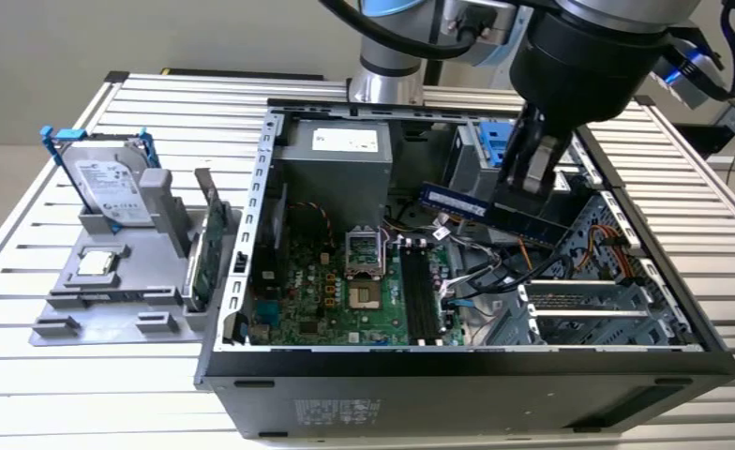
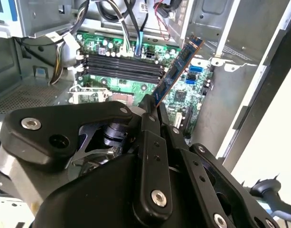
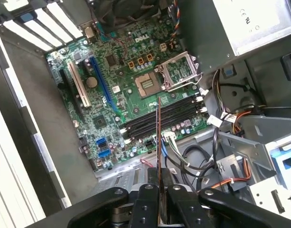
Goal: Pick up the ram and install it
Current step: 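Insert the ram into the slot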
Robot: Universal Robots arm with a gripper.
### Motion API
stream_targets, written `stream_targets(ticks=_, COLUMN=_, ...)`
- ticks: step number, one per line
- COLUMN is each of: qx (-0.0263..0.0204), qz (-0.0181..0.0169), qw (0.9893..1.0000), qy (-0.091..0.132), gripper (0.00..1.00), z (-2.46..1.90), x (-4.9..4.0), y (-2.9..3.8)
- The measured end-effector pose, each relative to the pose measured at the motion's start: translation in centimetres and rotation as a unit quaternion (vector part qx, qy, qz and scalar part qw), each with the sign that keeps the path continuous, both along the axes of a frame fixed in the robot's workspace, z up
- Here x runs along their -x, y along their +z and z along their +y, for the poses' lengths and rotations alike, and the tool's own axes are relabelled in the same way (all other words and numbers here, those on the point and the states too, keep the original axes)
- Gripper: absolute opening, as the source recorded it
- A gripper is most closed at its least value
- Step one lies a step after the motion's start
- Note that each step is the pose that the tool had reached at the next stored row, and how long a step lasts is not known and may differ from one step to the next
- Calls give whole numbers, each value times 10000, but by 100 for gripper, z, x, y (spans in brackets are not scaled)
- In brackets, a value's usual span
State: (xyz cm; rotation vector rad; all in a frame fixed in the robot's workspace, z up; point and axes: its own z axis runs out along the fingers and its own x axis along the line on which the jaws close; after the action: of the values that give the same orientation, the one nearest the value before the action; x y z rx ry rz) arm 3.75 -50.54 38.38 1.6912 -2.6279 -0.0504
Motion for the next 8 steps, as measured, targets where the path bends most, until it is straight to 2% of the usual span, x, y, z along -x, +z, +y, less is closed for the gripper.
stream_targets(ticks=8, qx=0, qz=0, qw=9997, qy=-253, gripper=0, z=0, x=0, y=0)
